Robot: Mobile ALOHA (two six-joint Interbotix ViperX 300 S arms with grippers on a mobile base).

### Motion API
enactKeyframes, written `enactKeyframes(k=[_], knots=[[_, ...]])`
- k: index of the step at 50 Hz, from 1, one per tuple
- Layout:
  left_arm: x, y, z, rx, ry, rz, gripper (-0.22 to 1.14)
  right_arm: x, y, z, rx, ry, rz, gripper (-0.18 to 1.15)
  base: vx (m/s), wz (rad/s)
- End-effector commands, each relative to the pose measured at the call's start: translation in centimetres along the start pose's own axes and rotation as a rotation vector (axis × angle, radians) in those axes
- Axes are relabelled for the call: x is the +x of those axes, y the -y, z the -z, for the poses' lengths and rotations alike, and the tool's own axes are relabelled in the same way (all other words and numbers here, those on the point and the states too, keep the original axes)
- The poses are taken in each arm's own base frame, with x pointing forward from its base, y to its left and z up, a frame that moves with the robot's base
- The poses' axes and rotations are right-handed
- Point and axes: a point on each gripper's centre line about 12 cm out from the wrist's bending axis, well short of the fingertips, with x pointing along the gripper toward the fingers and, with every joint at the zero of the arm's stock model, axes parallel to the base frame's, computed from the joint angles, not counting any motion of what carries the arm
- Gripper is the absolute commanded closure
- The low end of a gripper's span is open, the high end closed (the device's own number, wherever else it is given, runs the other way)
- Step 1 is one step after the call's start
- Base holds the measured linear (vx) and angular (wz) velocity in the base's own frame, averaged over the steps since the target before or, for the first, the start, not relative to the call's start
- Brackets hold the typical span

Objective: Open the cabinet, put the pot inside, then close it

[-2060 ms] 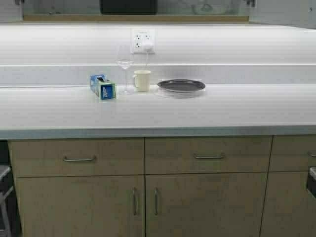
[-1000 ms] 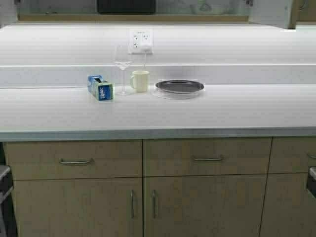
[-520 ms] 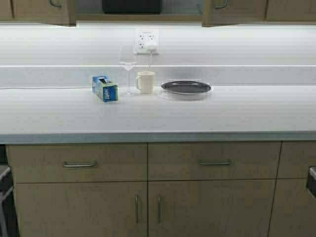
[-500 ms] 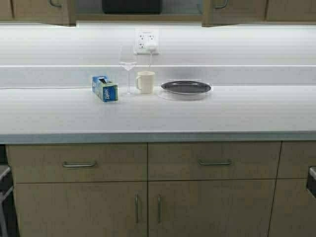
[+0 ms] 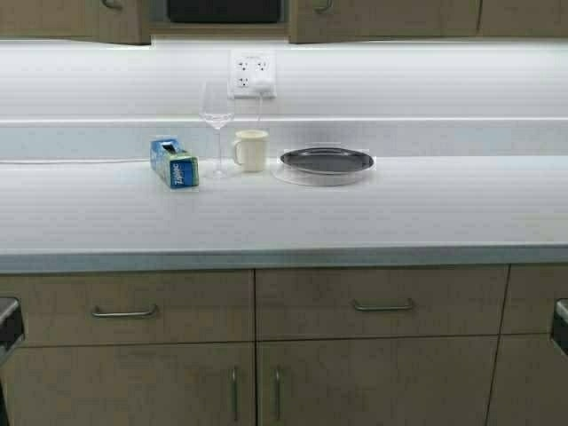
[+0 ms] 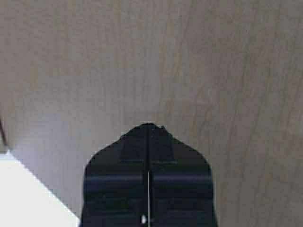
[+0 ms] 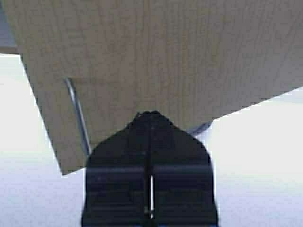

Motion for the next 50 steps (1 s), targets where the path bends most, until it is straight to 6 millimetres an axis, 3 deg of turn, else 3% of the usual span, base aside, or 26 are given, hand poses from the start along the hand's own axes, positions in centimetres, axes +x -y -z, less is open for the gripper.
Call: enactKeyframes(k=[1, 6, 12, 22, 27, 33, 39, 45, 50], knots=[[1.7, 2.2, -1.6, 0.004, 0.043, 0.052, 0.88, -1.3, 0.1, -1.2, 0.008, 0.04, -0.001, 0.9, 0.12, 0.05], [2.7, 2.8, -1.7, 0.004, 0.044, 0.063, 0.88, -1.5, 0.1, -1.1, 0.008, 0.038, 0.0, 0.9, 0.14, 0.04], [2.1, 3.1, -1.8, 0.005, 0.035, 0.074, 0.88, -2.3, 0.2, -1.2, 0.001, 0.033, 0.005, 0.9, 0.17, 0.11], [-2.3, 3.0, -1.3, 0.004, 0.016, 0.08, 0.88, -3.8, 0.3, -1.0, 0.011, 0.026, 0.009, 0.9, 0.19, 0.09], [-4.9, 4.0, -0.3, 0.004, 0.002, 0.11, 0.88, -4.1, 0.1, -0.9, 0.004, -0.01, 0.011, 0.9, 0.2, 0.07], [-7.5, 4.1, 0.8, -0.001, 0.005, 0.119, 0.88, -2.5, -1.7, -1.5, -0.02, -0.033, -0.029, 0.9, 0.19, 0.06], [-9.4, 4.2, 1.3, -0.006, 0.012, 0.127, 0.88, -0.2, -3.3, -3.5, -0.022, -0.009, -0.062, 0.9, 0.17, 0.0], [-10.5, 4.1, 1.6, 0.006, 0.017, 0.127, 0.88, 2.2, -4.7, -4.6, -0.013, -0.023, -0.08, 0.9, 0.17, -0.03], [-10.7, 4.2, 1.5, 0.006, 0.016, 0.132, 0.88, 2.3, -4.9, -4.5, -0.001, -0.041, -0.08, 0.9, 0.16, -0.08]])
